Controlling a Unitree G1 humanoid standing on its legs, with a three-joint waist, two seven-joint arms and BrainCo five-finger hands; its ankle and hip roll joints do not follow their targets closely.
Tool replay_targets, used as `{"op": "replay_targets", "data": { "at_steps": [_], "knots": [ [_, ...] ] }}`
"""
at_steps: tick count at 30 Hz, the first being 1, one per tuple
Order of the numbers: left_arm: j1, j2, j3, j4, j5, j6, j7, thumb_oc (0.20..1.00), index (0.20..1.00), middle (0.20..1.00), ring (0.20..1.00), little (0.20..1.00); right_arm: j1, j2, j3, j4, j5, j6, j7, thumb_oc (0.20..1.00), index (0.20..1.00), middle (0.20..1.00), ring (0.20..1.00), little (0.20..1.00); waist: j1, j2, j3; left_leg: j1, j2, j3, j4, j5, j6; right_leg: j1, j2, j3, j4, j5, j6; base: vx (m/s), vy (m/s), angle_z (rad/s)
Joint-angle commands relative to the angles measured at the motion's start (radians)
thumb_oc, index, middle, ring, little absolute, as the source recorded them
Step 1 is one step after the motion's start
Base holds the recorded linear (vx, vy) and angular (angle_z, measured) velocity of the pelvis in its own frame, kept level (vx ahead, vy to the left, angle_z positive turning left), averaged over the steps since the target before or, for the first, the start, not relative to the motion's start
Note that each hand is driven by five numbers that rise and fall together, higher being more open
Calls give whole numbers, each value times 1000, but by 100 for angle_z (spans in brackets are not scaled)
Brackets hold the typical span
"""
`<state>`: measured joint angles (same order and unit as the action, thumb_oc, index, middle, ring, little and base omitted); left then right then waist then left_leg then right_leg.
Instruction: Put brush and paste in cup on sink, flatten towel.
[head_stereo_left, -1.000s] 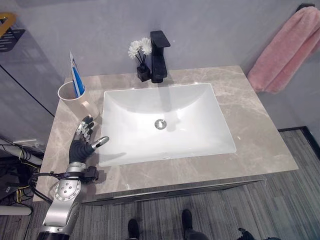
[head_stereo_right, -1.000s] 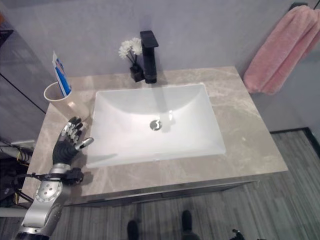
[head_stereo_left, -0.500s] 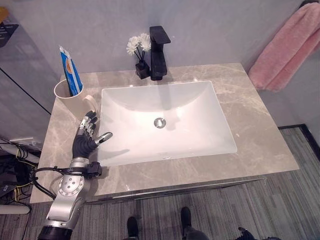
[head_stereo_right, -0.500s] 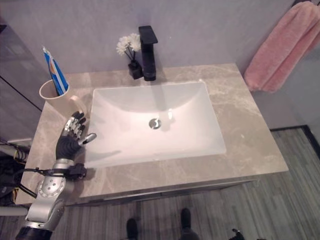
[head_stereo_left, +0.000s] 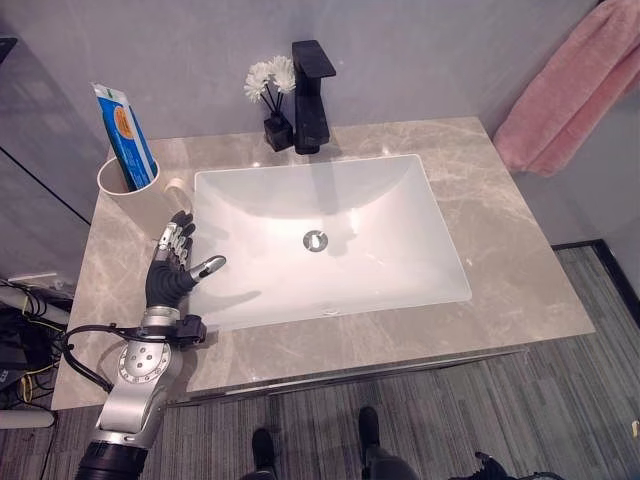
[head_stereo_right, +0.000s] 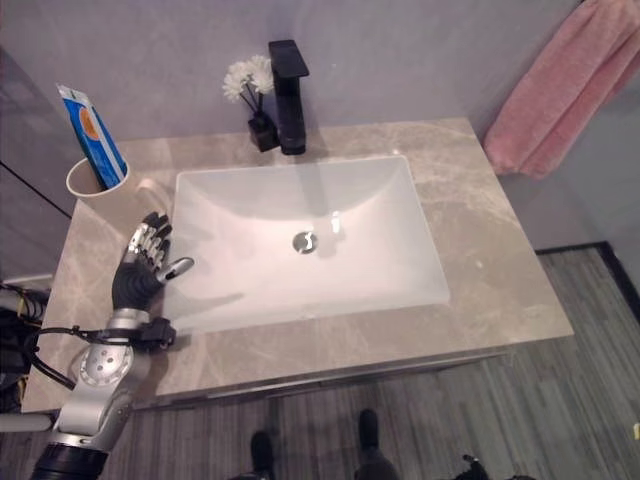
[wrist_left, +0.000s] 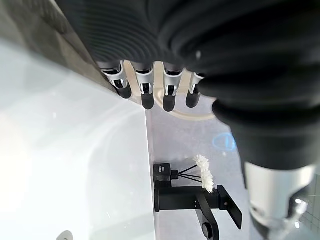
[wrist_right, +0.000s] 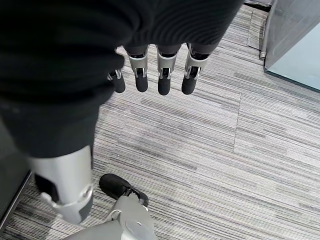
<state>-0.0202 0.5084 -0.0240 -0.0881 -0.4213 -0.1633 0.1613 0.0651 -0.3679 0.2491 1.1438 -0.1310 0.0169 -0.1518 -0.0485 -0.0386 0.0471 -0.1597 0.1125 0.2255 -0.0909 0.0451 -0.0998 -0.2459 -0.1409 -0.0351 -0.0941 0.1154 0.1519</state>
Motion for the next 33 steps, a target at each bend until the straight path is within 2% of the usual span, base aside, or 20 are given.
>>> {"op": "replay_targets", "data": {
  "at_steps": [1,12,25,33],
  "knots": [
    [-39,2,-46,50,10,8,0,1000,1000,1000,1000,1000,-23,-30,37,-23,22,1,-28,1000,1000,1000,1000,1000,-50,15,13,-22,14,-124,4,14,10,38,-7,19,7,-42,9,0,0,0],
    [-24,-4,-28,43,18,8,10,1000,1000,1000,1000,1000,-21,-25,30,-7,30,-2,-30,1000,1000,1000,1000,1000,-43,11,13,-26,14,-132,4,18,11,37,-6,17,7,-41,9,0,0,0],
    [-4,6,-8,0,71,6,18,1000,1000,1000,1000,1000,-22,-11,32,9,43,-5,-28,1000,1000,1000,1000,1000,-26,-10,16,-35,12,-156,4,25,11,46,-5,-4,7,-37,7,-13,-2,0],
    [42,11,-13,-22,64,13,-10,1000,1000,1000,1000,1000,-29,0,37,22,37,-2,-23,1000,1000,1000,1000,1000,-12,-19,9,-3,14,-166,4,23,9,91,-4,-18,7,-41,6,-11,-4,0]
  ]
}}
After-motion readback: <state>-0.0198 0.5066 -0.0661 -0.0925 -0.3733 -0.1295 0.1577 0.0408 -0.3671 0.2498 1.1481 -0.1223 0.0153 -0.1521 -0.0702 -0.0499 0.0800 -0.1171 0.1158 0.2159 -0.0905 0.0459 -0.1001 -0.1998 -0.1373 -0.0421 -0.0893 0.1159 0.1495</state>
